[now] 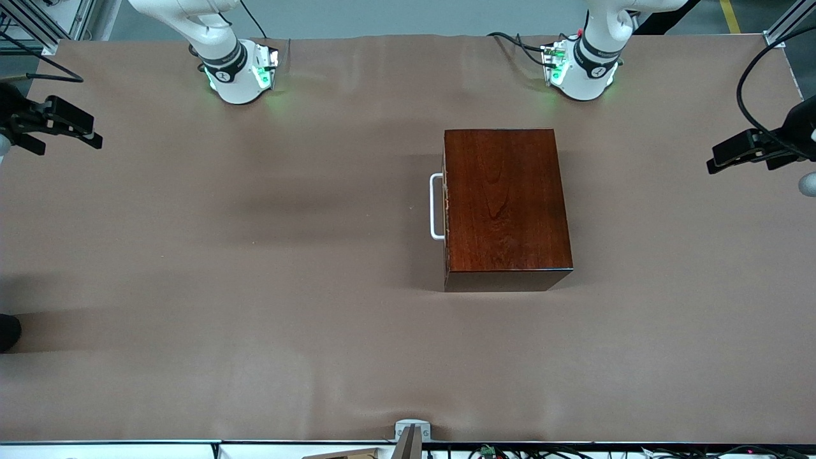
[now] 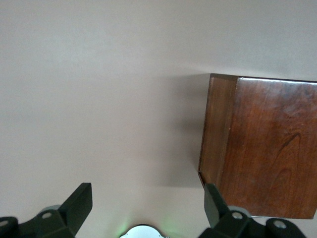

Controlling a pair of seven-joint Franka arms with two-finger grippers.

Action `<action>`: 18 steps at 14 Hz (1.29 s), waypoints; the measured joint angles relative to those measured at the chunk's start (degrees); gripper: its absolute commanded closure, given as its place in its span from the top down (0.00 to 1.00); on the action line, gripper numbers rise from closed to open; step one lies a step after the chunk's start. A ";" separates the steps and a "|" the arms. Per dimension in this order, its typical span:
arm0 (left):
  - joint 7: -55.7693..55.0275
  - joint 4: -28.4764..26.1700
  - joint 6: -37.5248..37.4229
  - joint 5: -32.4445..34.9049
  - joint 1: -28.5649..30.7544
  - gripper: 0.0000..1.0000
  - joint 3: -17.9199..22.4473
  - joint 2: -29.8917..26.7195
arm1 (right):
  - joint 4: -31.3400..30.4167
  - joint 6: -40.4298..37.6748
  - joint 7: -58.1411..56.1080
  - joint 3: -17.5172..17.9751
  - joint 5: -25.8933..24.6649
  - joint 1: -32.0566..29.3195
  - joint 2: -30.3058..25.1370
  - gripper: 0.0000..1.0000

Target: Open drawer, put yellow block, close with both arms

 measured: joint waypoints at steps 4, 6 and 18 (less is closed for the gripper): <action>0.13 -8.86 2.54 0.17 9.93 1.00 -10.72 -6.47 | 0.00 0.00 0.00 0.00 0.00 0.00 0.03 1.00; 0.13 -12.08 3.14 1.05 10.03 1.00 -11.25 -9.12 | 0.00 0.00 0.01 0.00 0.00 0.00 0.04 1.00; 0.13 -12.29 4.82 2.22 7.76 1.00 -8.08 -10.75 | 0.00 0.00 0.01 0.00 0.01 0.00 0.09 1.00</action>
